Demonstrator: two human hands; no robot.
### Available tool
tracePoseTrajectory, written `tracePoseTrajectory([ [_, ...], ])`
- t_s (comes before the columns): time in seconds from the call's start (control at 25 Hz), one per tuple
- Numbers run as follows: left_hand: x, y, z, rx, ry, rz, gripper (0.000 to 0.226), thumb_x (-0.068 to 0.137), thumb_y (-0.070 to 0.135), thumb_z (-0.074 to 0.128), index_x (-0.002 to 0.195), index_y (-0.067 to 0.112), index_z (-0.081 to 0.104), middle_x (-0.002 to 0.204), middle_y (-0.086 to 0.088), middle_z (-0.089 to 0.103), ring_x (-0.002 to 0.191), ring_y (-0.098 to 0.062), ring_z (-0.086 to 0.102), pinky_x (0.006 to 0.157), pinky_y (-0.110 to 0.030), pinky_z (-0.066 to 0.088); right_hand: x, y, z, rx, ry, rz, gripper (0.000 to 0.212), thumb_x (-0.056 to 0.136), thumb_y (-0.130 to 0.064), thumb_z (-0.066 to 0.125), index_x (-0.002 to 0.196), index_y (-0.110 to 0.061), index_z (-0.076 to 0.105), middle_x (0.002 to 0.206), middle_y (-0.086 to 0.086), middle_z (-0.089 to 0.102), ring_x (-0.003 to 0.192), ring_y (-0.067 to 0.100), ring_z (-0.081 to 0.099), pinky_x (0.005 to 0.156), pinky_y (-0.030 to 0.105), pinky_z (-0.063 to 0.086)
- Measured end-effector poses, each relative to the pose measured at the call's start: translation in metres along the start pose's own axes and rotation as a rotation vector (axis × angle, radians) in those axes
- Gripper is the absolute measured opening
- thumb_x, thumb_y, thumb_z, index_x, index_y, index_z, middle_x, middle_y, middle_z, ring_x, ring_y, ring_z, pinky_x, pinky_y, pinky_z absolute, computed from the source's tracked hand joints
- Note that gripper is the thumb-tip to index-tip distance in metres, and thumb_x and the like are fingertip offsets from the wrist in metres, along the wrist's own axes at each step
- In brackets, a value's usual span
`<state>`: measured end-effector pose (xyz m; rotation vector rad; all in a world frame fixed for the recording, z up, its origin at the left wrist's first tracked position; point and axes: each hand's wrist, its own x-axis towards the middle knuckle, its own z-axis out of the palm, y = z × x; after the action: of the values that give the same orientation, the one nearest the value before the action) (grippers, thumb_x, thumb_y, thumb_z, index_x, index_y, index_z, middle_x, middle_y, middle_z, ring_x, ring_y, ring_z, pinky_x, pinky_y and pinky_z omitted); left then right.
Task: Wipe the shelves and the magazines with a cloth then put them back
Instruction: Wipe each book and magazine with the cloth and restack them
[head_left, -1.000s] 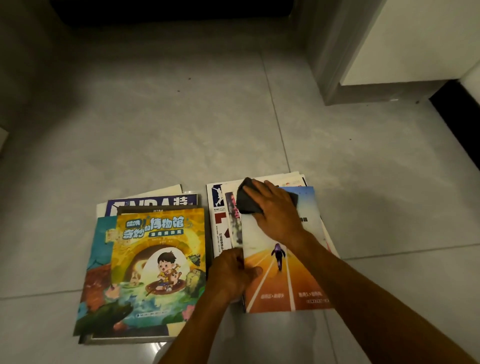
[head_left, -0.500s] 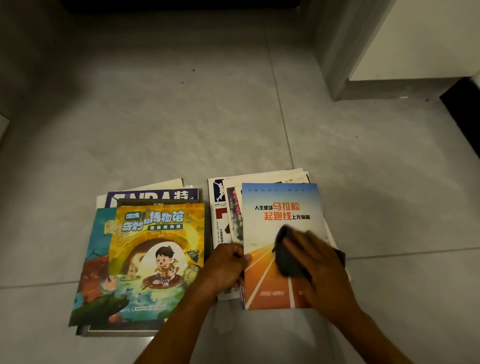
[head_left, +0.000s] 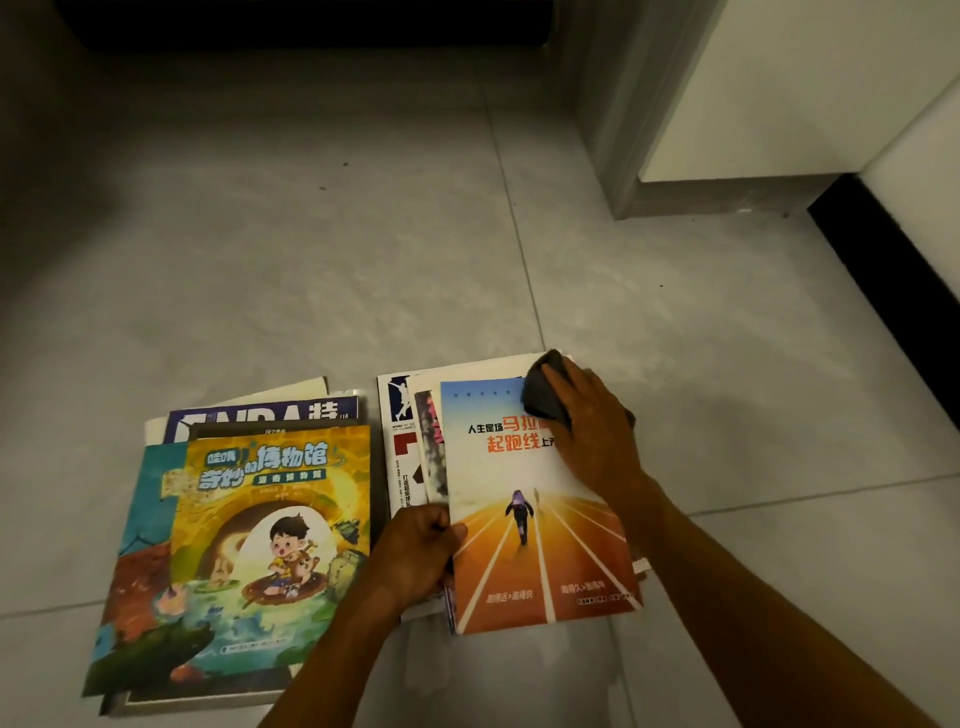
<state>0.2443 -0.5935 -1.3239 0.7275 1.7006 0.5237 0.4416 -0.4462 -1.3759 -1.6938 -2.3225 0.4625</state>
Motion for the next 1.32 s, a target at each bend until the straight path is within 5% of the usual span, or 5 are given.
tracePoseTrajectory([
  [0.44, -0.002, 0.001, 0.001, 0.032, 0.019, -0.011, 0.024, 0.095, 0.016, 0.058, 0.071, 0.011, 0.058, 0.066, -0.006, 0.067, 0.049, -0.016, 0.061, 0.05, -0.026, 0.051, -0.206, -0.003, 0.018, -0.097, 0.057, 0.021, 0.066, 0.094, -0.064, 0.02, 0.15, -0.029, 0.023, 0.147, 0.007, 0.039, 0.126, 0.036, 0.042, 0.09, 0.055, 0.047],
  [0.72, -0.027, 0.012, 0.01, -0.059, -0.023, 0.037, 0.012, 0.087, 0.01, 0.066, 0.092, 0.018, 0.06, 0.094, 0.0, 0.069, 0.087, -0.019, 0.067, 0.074, -0.038, 0.059, -0.183, -0.055, 0.011, -0.123, -0.13, -0.145, 0.078, 0.078, -0.06, 0.052, 0.146, -0.029, 0.031, 0.147, 0.0, 0.035, 0.13, 0.029, 0.037, 0.113, 0.047, 0.011],
  [1.12, -0.059, 0.04, 0.021, -0.436, -0.236, 0.027, 0.02, 0.097, 0.028, 0.052, 0.104, 0.018, 0.068, 0.101, -0.009, 0.072, 0.094, -0.027, 0.068, 0.089, -0.04, 0.053, -0.168, -0.073, -0.087, 1.096, 0.02, 0.478, 0.033, 0.085, -0.013, 0.068, 0.105, -0.039, 0.061, 0.093, -0.023, 0.07, 0.092, -0.001, 0.066, 0.069, 0.013, 0.053],
  [1.24, -0.055, 0.036, 0.022, -0.098, 0.094, 0.097, 0.009, 0.09, 0.03, 0.063, 0.091, 0.024, 0.07, 0.103, 0.002, 0.071, 0.093, -0.017, 0.065, 0.083, -0.036, 0.055, -0.168, -0.077, -0.095, 1.412, 0.094, 0.76, 0.038, 0.078, -0.015, 0.072, 0.111, -0.028, 0.062, 0.101, -0.003, 0.072, 0.093, 0.02, 0.069, 0.078, 0.038, 0.057],
  [1.32, -0.061, 0.033, 0.02, -0.22, -0.016, 0.044, 0.026, 0.084, 0.046, 0.065, 0.1, 0.025, 0.067, 0.103, 0.001, 0.072, 0.094, -0.018, 0.067, 0.083, -0.037, 0.056, -0.17, -0.078, -0.097, 1.766, 0.113, 0.878, 0.052, 0.073, -0.02, 0.072, 0.123, -0.023, 0.057, 0.116, 0.013, 0.067, 0.103, 0.037, 0.065, 0.088, 0.057, 0.05],
])
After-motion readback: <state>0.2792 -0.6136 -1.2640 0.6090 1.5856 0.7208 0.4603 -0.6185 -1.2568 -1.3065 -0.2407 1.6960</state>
